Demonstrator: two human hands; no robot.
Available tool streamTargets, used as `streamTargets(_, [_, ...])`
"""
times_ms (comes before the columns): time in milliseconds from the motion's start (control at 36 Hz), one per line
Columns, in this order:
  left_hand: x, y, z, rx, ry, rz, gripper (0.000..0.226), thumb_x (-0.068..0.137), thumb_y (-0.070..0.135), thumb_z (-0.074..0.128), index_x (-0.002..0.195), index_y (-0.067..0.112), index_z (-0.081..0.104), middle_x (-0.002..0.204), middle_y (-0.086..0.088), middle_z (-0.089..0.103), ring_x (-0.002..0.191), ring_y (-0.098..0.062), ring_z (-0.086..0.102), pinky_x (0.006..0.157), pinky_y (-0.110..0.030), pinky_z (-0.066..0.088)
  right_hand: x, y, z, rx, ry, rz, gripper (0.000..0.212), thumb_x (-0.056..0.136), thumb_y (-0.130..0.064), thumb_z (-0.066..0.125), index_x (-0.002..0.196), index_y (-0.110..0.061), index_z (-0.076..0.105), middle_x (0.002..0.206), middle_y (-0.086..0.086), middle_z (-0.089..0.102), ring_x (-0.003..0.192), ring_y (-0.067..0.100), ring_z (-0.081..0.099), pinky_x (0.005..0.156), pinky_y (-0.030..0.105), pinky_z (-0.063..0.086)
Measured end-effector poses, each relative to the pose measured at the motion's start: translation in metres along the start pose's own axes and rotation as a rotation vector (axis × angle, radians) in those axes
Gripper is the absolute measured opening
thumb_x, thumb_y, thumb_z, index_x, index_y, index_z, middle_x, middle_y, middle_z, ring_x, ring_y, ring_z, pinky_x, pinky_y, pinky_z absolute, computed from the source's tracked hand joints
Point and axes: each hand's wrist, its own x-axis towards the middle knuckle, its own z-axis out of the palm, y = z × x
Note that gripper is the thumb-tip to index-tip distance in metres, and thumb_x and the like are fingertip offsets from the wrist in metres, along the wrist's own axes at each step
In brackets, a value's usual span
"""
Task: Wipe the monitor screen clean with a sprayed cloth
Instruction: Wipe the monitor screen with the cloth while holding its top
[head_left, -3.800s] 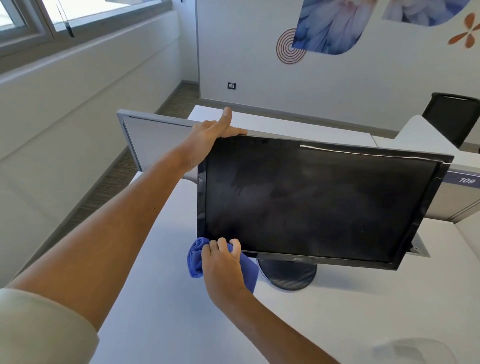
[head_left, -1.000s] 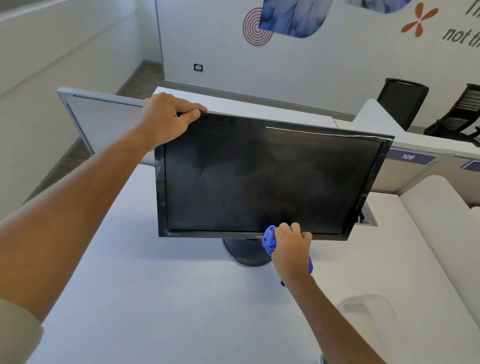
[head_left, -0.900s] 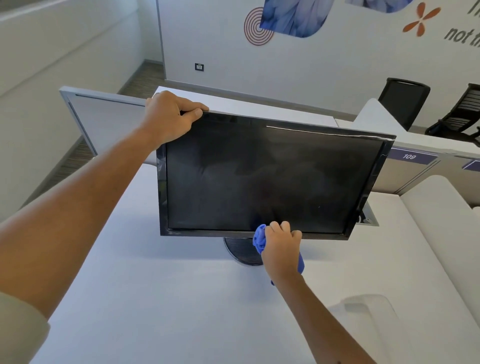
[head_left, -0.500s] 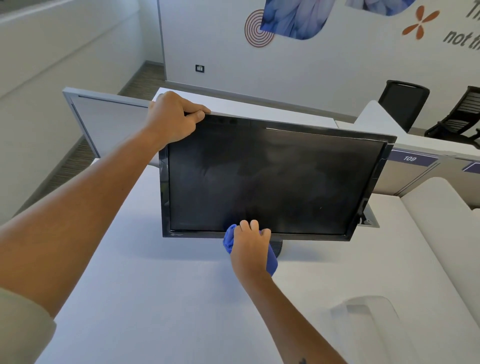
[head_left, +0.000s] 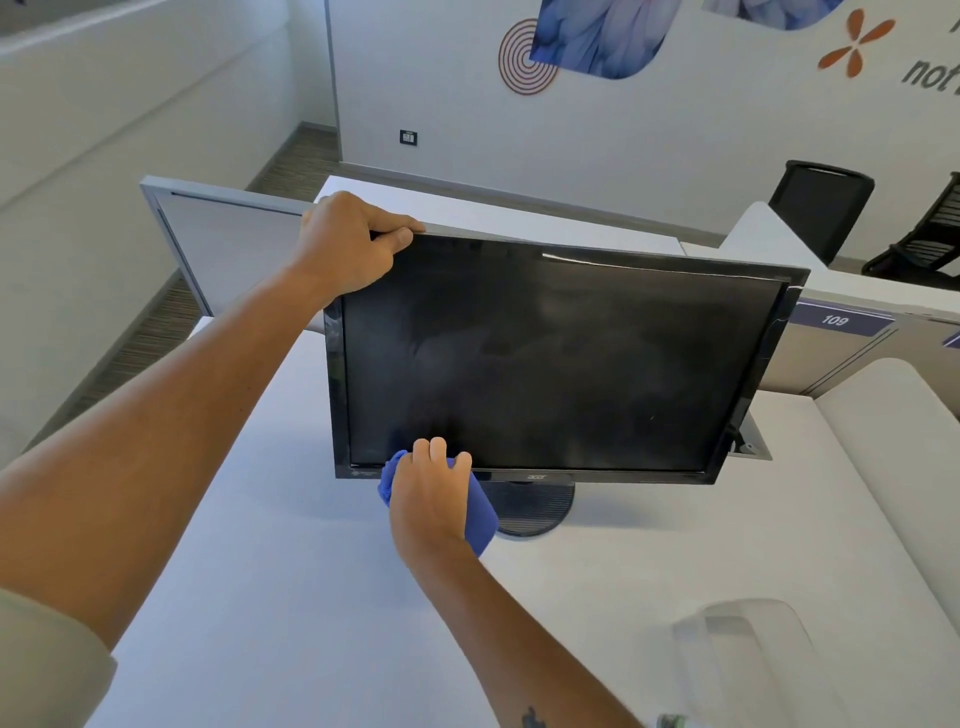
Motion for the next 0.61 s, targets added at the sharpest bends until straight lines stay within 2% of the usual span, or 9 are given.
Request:
streamTargets(111, [0.000,0.000,0.001,-0.004,-0.006,0.025,0.026,0.107,0.025,0.069,0.129,0.025,0.081,0.126,-0.002,0.081,0.123,-0.025,0.069,0.114,-0.052,0.053,-0.006,0.011,0.000,0.010,0.020,0.006,0.008,0.092,-0.011,0.062,0.095,-0.017,0.057,0.096,-0.002,0.045,0.097,0.019,0.044,0.079,0.033,0.026])
streamTargets(194, [-0.001,0.001,0.000,-0.012,-0.017,0.033,0.026,0.107,0.025,0.068,0.130,0.024,0.081,0.127,-0.002,0.081,0.124,-0.024,0.068,0.115,-0.053,0.052,-0.011,0.022,-0.010,-0.028,0.014,-0.026,0.013,0.090,-0.014,0.067,0.100,-0.017,0.060,0.097,0.001,0.044,0.101,0.020,0.047,0.080,0.036,0.028])
streamTargets(361, [-0.004,-0.001,-0.004,-0.006,-0.036,0.047,0.027,0.108,0.024,0.067,0.132,0.022,0.080,0.129,-0.003,0.080,0.126,-0.027,0.067,0.115,-0.053,0.051,-0.021,0.064,-0.016,-0.051,0.001,0.037,0.024,0.087,-0.016,0.072,0.107,-0.020,0.059,0.105,0.000,0.050,0.106,0.022,0.049,0.080,0.035,0.029])
streamTargets(500, [-0.001,0.001,-0.002,0.004,-0.034,0.059,0.027,0.108,0.025,0.067,0.131,0.023,0.080,0.129,-0.002,0.080,0.127,-0.027,0.066,0.116,-0.054,0.050,-0.030,0.116,-0.012,-0.055,0.074,0.125,0.025,0.083,-0.015,0.071,0.104,-0.024,0.060,0.101,-0.002,0.050,0.102,0.024,0.050,0.076,0.038,0.029])
streamTargets(611, [0.000,0.004,0.000,0.004,-0.026,0.074,0.026,0.107,0.025,0.068,0.130,0.024,0.081,0.128,-0.002,0.080,0.127,-0.025,0.067,0.116,-0.055,0.049,-0.040,0.164,-0.010,-0.110,0.140,0.186,0.029,0.071,-0.013,0.082,0.095,-0.022,0.067,0.093,0.001,0.057,0.093,0.028,0.056,0.071,0.040,0.035])
